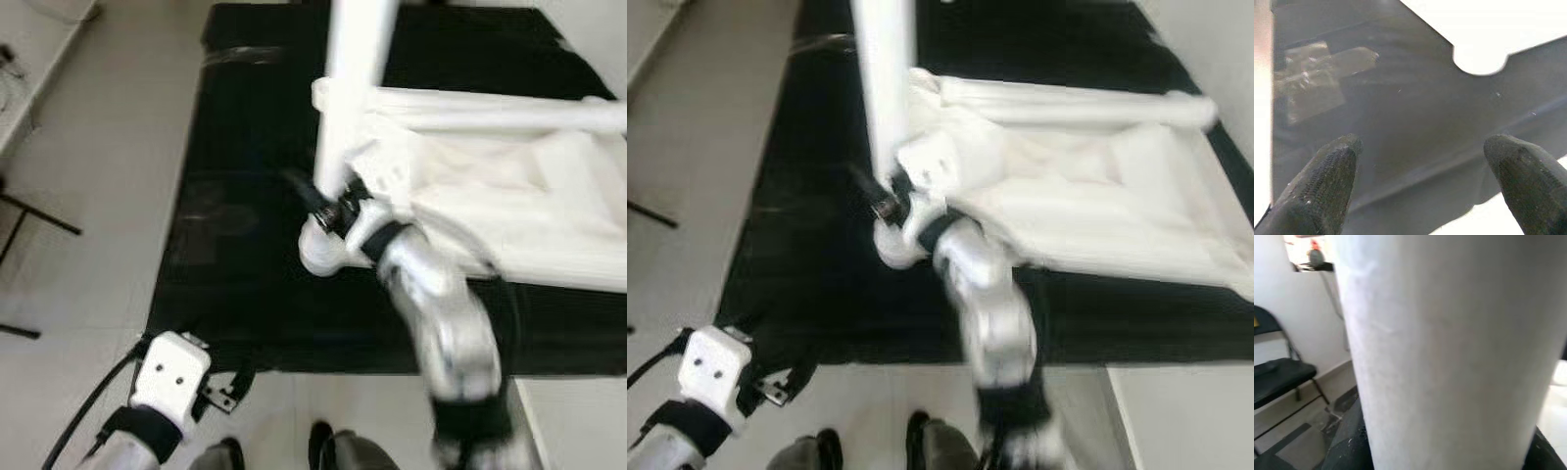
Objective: Building children table
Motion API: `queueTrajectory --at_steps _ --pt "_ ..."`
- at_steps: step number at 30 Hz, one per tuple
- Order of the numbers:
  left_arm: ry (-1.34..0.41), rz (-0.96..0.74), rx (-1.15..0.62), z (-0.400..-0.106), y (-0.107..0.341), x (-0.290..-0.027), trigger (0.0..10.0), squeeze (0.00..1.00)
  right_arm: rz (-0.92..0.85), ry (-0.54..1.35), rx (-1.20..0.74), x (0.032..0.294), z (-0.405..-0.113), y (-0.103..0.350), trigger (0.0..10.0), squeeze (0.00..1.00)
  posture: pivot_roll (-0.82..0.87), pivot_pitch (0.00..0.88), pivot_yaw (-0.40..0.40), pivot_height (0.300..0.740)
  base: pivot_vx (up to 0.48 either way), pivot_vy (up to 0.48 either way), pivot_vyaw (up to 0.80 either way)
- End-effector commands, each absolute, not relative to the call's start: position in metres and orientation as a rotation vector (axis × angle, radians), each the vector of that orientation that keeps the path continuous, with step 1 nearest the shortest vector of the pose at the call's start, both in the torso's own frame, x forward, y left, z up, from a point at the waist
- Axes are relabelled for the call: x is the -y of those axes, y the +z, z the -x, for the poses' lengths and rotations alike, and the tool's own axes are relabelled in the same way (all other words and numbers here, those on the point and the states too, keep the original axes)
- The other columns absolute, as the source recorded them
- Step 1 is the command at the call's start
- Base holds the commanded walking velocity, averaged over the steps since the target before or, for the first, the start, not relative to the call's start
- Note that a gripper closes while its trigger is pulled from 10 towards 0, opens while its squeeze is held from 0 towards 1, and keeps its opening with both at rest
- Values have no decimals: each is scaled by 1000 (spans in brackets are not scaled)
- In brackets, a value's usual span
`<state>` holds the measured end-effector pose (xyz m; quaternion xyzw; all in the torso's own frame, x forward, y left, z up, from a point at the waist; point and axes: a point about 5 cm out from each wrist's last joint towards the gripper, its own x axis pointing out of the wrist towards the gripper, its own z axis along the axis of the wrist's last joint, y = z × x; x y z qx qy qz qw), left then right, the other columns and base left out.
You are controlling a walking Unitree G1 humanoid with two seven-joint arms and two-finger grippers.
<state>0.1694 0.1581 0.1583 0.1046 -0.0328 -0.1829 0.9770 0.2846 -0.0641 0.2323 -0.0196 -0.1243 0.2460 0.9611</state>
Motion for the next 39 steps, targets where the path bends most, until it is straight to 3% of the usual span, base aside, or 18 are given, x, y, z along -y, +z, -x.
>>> queueTrajectory --at_steps 1,6,8,16,23,26,32,39 --pt "-376 -234 49 -170 154 -160 10000 0 41 482 37 65 -291 191 10000 0 -222 268 -76 740 0 0 0" --pt "-363 -253 57 -175 154 -163 10000 0 39 491 32 61 -297 191 10000 0 -215 252 -77 740 0 0 0" --pt "-285 -297 116 -194 166 -178 10000 0 22 479 45 51 -305 197 10000 0 -214 224 -79 740 0 0 0" --pt "-287 -319 262 -216 209 -187 10000 0 17 413 34 51 -303 198 10000 0 -212 196 -70 740 0 0 0" --pt "-602 -202 414 -233 269 -164 10000 0 -1 381 17 49 -305 190 10000 0 -204 171 -56 740 0 0 0" --pt "-924 -73 481 -241 308 -134 10000 0 -6 405 29 41 -307 190 10000 0 -192 148 -47 740 0 0 0" --pt "-1012 -37 515 -252 329 -123 10000 0 -9 421 38 35 -307 191 10000 0 -191 141 -43 740 0 0 0" --pt "-1104 -53 506 -285 356 -89 10000 0 -9 462 63 22 -306 196 10000 0 -196 122 -32 740 0 0 0"
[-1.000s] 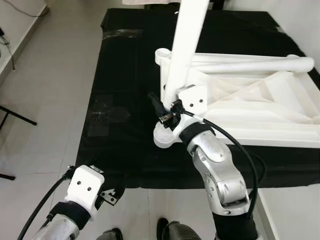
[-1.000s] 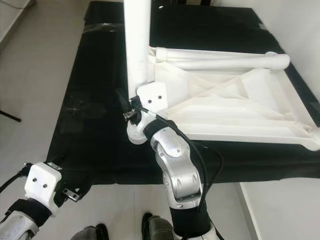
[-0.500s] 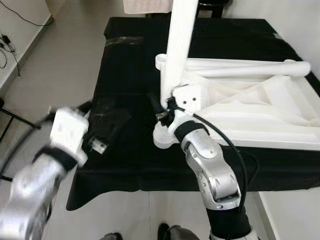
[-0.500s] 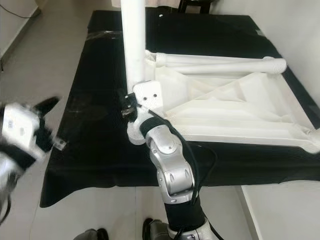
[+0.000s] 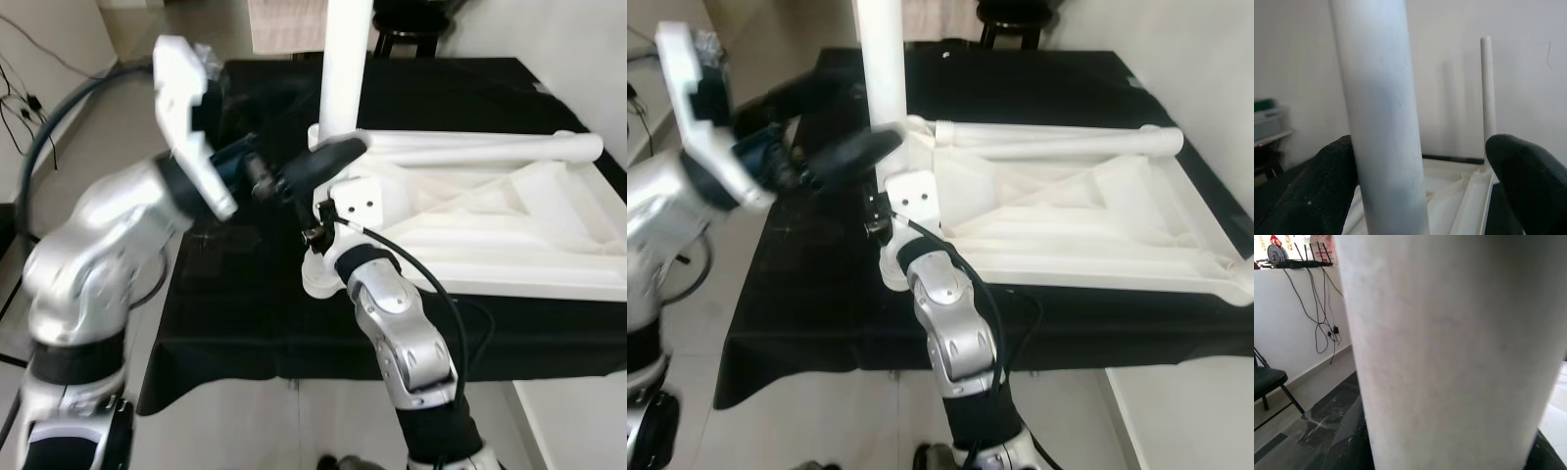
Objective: Building children table
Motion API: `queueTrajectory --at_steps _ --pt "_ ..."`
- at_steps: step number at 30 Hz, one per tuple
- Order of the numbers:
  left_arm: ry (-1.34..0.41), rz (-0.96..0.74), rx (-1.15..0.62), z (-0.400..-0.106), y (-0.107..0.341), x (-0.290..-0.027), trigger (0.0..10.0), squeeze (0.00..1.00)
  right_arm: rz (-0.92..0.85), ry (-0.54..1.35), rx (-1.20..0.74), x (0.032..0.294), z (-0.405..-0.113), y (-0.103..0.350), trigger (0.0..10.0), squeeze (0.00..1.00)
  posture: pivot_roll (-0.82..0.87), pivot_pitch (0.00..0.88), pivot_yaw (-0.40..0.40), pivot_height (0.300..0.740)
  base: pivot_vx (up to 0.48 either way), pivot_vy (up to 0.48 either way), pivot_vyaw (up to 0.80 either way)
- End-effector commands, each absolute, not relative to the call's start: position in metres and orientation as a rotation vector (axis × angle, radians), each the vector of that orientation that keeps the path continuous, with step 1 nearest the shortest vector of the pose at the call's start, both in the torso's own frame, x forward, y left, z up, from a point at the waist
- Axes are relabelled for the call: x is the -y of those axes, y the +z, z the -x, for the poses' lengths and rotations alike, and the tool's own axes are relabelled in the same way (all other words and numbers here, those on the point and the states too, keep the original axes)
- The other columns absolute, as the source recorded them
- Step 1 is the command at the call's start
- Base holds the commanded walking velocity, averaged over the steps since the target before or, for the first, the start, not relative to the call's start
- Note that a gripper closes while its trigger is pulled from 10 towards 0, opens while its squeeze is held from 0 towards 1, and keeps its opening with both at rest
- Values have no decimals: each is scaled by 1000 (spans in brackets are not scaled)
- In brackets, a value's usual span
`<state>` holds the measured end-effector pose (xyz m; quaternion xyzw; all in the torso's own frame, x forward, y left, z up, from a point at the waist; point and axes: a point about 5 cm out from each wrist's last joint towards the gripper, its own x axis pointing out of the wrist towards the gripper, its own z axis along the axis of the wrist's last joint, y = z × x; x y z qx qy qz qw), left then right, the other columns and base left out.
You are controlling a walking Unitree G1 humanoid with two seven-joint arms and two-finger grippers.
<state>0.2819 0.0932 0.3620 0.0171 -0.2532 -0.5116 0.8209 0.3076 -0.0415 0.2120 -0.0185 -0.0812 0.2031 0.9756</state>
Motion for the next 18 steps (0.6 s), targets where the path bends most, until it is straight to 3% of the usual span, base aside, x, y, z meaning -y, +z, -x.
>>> queueTrajectory --at_steps 1,6,7,8,9,18 --pt "-1101 -69 491 -290 356 -84 10000 0 -10 465 65 21 -306 196 10000 0 -198 122 -31 740 0 0 0" --pt "-1079 -104 433 -298 355 -77 10000 0 -10 466 69 21 -306 197 10000 0 -201 119 -26 740 0 0 0" --pt "-1073 -105 420 -300 355 -76 4549 0 -9 466 71 21 -307 197 10000 0 -203 119 -25 740 0 0 0" --pt "-1073 -105 420 -300 355 -76 4549 0 -9 466 71 21 -307 197 10000 0 -203 119 -25 740 0 0 0" --pt "-1066 -108 412 -303 354 -76 0 0 -8 466 73 21 -307 197 10000 0 -204 116 -27 740 0 0 0" --pt "-1053 -114 398 -311 354 -77 0 0 6 472 76 21 -309 197 10000 0 -204 113 -31 740 0 0 0"
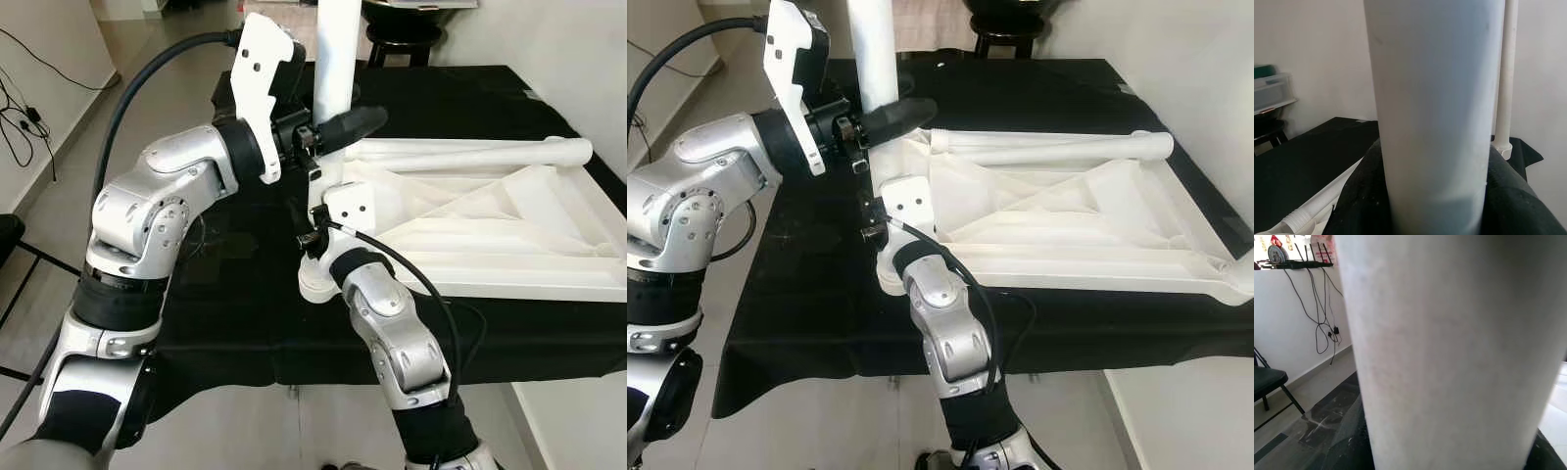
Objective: Building children table
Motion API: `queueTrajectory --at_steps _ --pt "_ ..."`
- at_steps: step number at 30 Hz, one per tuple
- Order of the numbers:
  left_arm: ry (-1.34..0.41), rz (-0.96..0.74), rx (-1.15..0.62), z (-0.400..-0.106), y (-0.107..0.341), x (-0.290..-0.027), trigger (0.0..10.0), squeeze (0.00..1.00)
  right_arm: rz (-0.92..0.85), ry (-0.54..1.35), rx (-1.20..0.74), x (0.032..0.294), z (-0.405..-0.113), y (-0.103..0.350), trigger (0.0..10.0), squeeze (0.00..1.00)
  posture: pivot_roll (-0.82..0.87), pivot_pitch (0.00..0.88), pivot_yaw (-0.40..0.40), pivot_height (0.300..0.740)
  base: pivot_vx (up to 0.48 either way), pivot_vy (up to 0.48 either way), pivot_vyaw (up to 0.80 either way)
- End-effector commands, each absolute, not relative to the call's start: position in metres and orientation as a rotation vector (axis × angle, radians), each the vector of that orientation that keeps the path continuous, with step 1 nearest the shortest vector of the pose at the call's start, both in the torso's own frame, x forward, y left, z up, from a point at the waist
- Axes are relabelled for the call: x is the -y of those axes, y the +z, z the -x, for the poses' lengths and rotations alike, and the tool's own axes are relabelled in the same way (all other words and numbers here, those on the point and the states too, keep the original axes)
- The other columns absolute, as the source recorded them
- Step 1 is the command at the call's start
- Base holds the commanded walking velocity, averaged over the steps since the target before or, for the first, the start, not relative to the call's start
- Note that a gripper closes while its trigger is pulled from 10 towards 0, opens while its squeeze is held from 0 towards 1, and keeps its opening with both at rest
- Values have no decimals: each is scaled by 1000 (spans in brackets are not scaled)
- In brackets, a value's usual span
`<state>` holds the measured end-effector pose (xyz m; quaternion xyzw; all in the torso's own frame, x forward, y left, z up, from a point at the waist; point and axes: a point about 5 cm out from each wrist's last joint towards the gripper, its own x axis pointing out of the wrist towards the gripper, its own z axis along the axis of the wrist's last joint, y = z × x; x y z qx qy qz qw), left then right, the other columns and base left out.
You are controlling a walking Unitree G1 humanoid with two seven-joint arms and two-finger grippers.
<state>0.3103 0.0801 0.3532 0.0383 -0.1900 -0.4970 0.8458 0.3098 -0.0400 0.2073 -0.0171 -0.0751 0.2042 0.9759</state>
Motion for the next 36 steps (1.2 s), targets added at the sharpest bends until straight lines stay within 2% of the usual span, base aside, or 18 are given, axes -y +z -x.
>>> queueTrajectory --at_steps 1,3,4,5,7,8,11,13,14,15,20,26,27,28,29,36 --pt "-1050 -122 394 -312 352 -77 0 0 10 476 75 21 -310 197 10000 0 -206 110 -36 740 0 0 0" --pt "-1049 -126 391 -312 351 -77 0 0 13 484 74 21 -310 197 10000 0 -207 108 -38 740 0 0 0" --pt "-1046 -135 389 -312 350 -77 0 0 18 519 77 20 -311 197 10000 600 -209 107 -38 740 0 0 0" --pt "-1044 -138 387 -312 349 -76 0 0 16 564 84 19 -312 199 10000 1000 -207 106 -41 740 0 0 0" --pt "-1044 -138 387 -312 349 -76 0 0 16 564 84 19 -312 199 10000 1000 -207 106 -41 740 0 0 0" --pt "-1043 -139 385 -312 349 -75 0 0 0 654 101 16 -313 204 10000 1000 -207 107 -43 740 0 0 0" --pt "-1041 -142 384 -311 348 -74 0 0 -3 739 126 17 -317 211 10000 1000 -206 108 -45 740 0 0 0" --pt "-1039 -145 381 -311 346 -73 0 0 23 895 188 26 -327 229 10000 980 -200 109 -46 740 0 0 0" --pt "-1039 -145 381 -311 346 -73 0 0 23 895 188 26 -327 229 10000 980 -200 109 -46 740 0 0 0" --pt "-1038 -145 382 -310 345 -74 0 0 49 981 208 32 -332 238 10000 20 -196 109 -50 740 0 0 0" --pt "-1036 -140 387 -307 346 -76 0 0 182 1204 187 49 -345 251 10000 0 -187 123 -54 740 0 0 0" --pt "-1031 -132 396 -305 348 -77 0 0 207 1279 187 50 -352 256 10000 0 -178 139 -59 740 0 0 0" --pt "-1029 -130 396 -304 349 -77 0 0 201 1294 180 50 -354 257 4235 0 -174 144 -63 740 0 0 0" --pt "-1029 -130 396 -304 349 -77 0 0 201 1294 180 50 -354 257 4235 0 -174 144 -63 740 0 0 0" --pt "-1027 -128 395 -304 348 -77 0 0 199 1322 173 50 -354 257 0 0 -174 151 -64 740 0 0 0" --pt "-1023 -125 390 -304 347 -76 0 0 198 1428 151 46 -353 251 0 0 -173 158 -70 740 0 0 0"
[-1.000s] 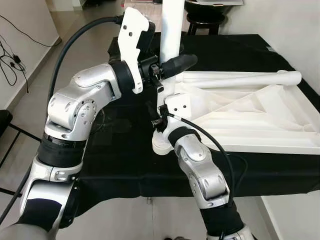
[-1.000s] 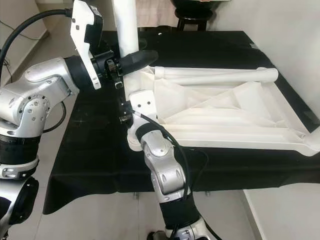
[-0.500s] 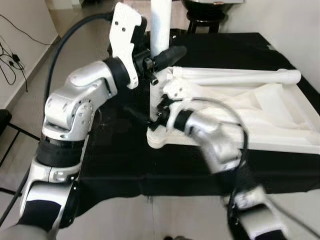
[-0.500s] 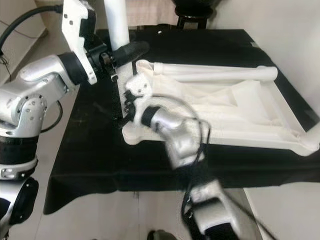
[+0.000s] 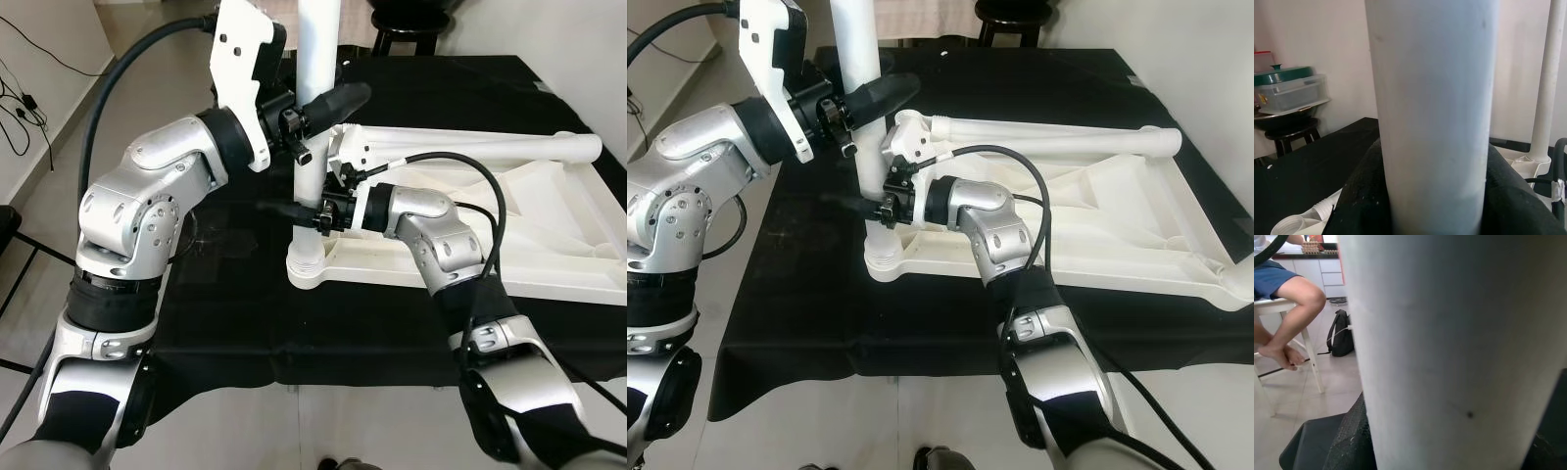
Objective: Building children table
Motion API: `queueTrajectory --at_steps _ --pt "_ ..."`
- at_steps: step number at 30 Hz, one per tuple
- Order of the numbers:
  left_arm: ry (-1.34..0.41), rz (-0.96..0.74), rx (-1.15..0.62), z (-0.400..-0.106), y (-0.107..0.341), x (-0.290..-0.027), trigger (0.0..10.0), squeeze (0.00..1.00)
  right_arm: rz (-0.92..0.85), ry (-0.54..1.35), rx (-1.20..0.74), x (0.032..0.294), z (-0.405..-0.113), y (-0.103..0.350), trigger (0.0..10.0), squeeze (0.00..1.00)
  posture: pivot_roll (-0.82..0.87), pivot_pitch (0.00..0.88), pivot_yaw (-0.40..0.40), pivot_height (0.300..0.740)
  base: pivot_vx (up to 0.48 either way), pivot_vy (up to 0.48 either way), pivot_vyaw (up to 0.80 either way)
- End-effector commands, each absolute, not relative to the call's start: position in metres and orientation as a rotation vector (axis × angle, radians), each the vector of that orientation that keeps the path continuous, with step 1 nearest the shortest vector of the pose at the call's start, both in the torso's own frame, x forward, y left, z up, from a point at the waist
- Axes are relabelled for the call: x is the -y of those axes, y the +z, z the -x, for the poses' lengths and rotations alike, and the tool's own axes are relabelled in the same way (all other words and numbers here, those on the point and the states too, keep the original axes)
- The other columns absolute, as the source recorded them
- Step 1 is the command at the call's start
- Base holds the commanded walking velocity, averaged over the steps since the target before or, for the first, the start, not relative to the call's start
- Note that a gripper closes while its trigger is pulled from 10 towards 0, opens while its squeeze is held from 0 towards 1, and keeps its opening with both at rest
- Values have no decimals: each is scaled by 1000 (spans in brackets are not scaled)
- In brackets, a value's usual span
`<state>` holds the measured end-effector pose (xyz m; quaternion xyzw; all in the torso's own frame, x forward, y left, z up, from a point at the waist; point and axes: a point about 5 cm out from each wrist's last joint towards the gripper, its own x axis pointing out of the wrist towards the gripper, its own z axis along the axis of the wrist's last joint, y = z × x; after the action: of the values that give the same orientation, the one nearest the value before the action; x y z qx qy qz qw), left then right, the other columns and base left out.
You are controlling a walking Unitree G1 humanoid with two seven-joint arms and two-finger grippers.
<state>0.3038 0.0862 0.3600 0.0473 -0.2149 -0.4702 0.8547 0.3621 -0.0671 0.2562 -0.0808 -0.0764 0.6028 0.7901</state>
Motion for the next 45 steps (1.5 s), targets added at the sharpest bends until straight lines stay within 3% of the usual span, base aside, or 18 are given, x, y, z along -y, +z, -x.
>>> queueTrajectory --at_steps 1,6,7,8,9,17,18,19,22,23,26,37,38,45 --pt "-1023 -125 390 -304 347 -76 0 0 198 1428 151 46 -353 251 0 0 -173 158 -70 740 0 0 0" --pt "-1015 -123 397 -305 348 -75 0 0 166 1410 142 44 -355 246 0 0 -180 165 -70 740 0 0 0" --pt "-993 -109 410 -306 349 -76 1176 1000 146 1380 138 44 -356 244 0 0 -187 166 -70 740 0 0 0" --pt "-993 -109 410 -306 349 -76 1176 1000 146 1380 138 44 -356 244 0 0 -187 166 -70 740 0 0 0" --pt "-977 -99 415 -306 349 -78 10000 1000 127 1350 138 44 -356 243 0 0 -192 168 -69 740 0 0 0" --pt "-875 -57 398 -312 347 -94 10000 1000 4 1165 106 47 -349 229 0 0 -208 174 -67 740 0 0 0" --pt "-866 -53 372 -312 342 -100 10000 0 -51 1018 56 40 -340 213 0 0 -212 175 -76 740 0 0 0" --pt "-873 -49 358 -311 340 -101 10000 0 -71 928 30 38 -338 206 0 0 -212 175 -76 740 0 0 0" --pt "-873 -49 358 -311 340 -101 10000 0 -71 928 30 38 -338 206 0 0 -212 175 -76 740 0 0 0" --pt "-872 -44 352 -310 338 -103 10000 0 -34 765 -36 35 -332 188 0 0 -213 176 -74 740 0 0 0" --pt "-880 -40 342 -309 334 -101 10000 0 -9 668 -88 22 -312 170 0 0 -216 180 -68 740 0 0 0" --pt "-870 -72 357 -311 335 -100 10000 0 -8 677 -73 15 -311 177 0 0 -217 170 -73 740 0 0 0" --pt "-872 -70 357 -311 336 -100 0 0 -7 668 -75 15 -309 179 0 0 -218 169 -73 740 0 0 0" --pt "-891 -72 350 -311 336 -99 0 0 3 635 -74 14 -306 182 0 0 -220 165 -72 740 0 0 0"
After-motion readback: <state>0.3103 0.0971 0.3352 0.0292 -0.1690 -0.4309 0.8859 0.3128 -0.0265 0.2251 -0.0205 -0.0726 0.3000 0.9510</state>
